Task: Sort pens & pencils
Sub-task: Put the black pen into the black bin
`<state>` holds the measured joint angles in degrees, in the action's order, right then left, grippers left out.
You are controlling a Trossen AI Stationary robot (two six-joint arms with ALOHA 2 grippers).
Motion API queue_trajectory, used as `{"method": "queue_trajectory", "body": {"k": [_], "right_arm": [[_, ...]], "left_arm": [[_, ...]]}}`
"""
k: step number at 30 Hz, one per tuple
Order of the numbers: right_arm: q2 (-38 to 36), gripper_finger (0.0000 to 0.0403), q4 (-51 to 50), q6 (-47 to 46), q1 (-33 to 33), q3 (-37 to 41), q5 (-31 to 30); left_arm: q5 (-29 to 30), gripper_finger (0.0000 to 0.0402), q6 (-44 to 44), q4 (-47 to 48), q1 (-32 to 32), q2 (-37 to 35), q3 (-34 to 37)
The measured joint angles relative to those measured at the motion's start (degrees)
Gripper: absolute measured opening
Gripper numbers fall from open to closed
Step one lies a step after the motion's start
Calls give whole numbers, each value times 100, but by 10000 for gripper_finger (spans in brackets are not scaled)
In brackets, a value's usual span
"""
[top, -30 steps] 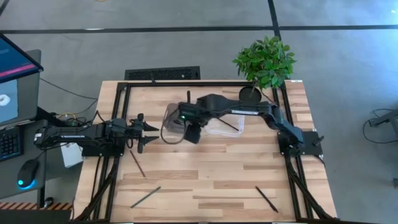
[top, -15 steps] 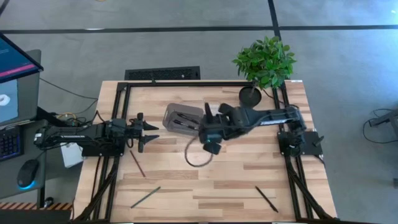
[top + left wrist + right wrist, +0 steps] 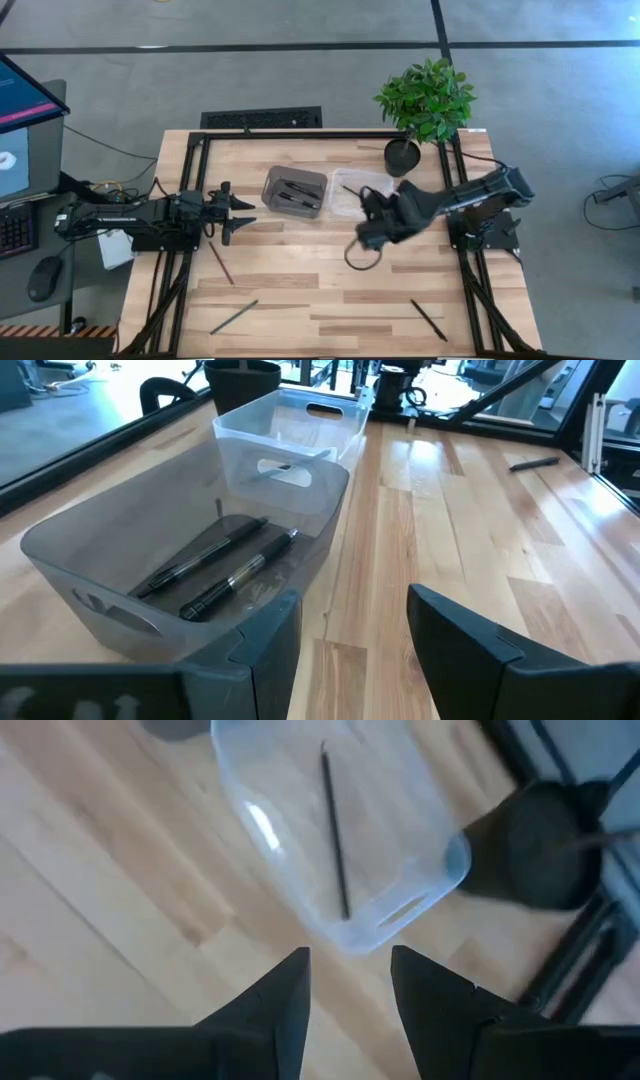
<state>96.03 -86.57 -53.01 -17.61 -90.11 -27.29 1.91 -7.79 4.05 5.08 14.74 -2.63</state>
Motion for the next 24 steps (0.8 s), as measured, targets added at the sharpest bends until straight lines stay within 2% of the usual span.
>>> {"method": "queue_trajectory", "body": {"k": [6,11,20,24], "right_arm": [[-629,158,632,-1298,-864,1183,22],[-706,156,667,-2358,-1671,1665,126],[-89,162,632,-4511,-2948,1714,1516],[283,160,753,-5376,-3432,1714,1953]], "left_arm": [[0,174,-35,15,0,0,-1],[-7,174,-216,42,0,0,-4],[-9,174,-253,46,0,0,-7],[-8,174,-257,42,0,0,-7]]}}
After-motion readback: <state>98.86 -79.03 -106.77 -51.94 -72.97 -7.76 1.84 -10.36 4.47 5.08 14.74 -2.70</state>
